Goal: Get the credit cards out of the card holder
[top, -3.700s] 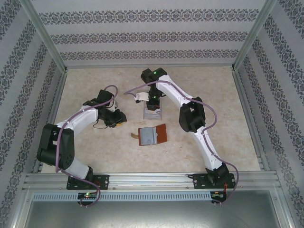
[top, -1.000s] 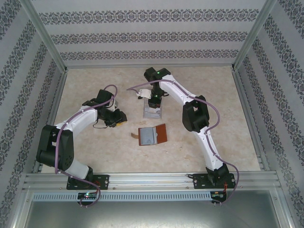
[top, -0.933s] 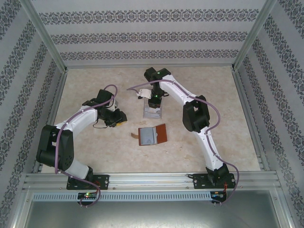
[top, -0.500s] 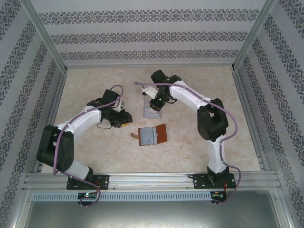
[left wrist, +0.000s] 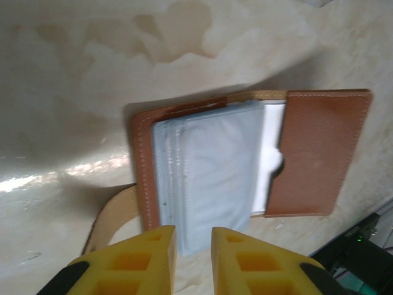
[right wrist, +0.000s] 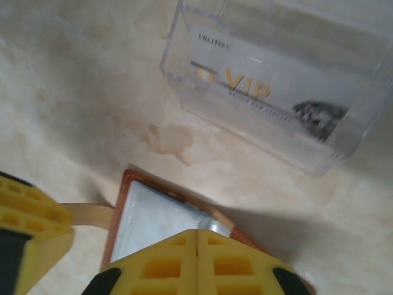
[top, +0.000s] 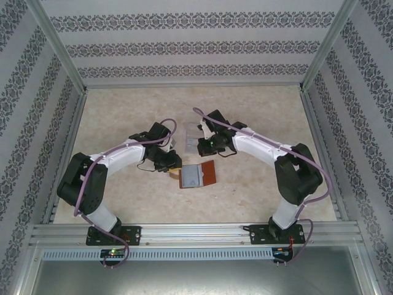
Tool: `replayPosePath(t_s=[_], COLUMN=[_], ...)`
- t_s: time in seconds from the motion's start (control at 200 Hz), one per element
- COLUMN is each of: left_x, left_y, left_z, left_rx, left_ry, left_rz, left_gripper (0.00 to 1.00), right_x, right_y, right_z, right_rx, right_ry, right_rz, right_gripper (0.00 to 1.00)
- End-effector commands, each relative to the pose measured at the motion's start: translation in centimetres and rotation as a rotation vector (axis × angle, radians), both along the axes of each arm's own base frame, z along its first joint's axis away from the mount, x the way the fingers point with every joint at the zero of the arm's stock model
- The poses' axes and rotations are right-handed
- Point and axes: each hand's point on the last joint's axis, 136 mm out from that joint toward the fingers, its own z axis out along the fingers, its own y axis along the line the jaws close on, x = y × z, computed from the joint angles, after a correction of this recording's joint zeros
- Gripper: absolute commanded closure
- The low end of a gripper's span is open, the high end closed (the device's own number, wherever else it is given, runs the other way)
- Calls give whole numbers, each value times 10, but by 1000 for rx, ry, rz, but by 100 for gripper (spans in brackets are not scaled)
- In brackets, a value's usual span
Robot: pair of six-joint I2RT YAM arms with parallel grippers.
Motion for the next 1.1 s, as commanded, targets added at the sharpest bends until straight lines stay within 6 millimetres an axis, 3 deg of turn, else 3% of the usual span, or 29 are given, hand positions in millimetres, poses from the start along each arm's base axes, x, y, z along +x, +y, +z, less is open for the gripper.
replayPosePath(t_s=[0.0, 0.195, 0.565, 0.829, 1.094], left_x=[-6, -13, -31, -39, -44], left_y=[6, 22, 27, 30, 30], left_z=[-19, -39, -66, -68, -70], left_rx=[50, 142, 133, 120, 110], left_ry=[4, 7, 52, 50, 55], left_rz=[-23, -36, -36, -23, -23], left_gripper=[80, 83, 85, 86, 86], right_x=[-8, -29, -55, -66, -72], right_y=[17, 29, 62, 63, 59], right_z=[9, -7, -30, -50, -63], right_rx=[130, 135, 115, 49, 8], right_ry=[89, 208, 283, 319, 331], right_rz=[-140, -171, -133, -128, -127], right_gripper=[95, 92, 79, 72, 72])
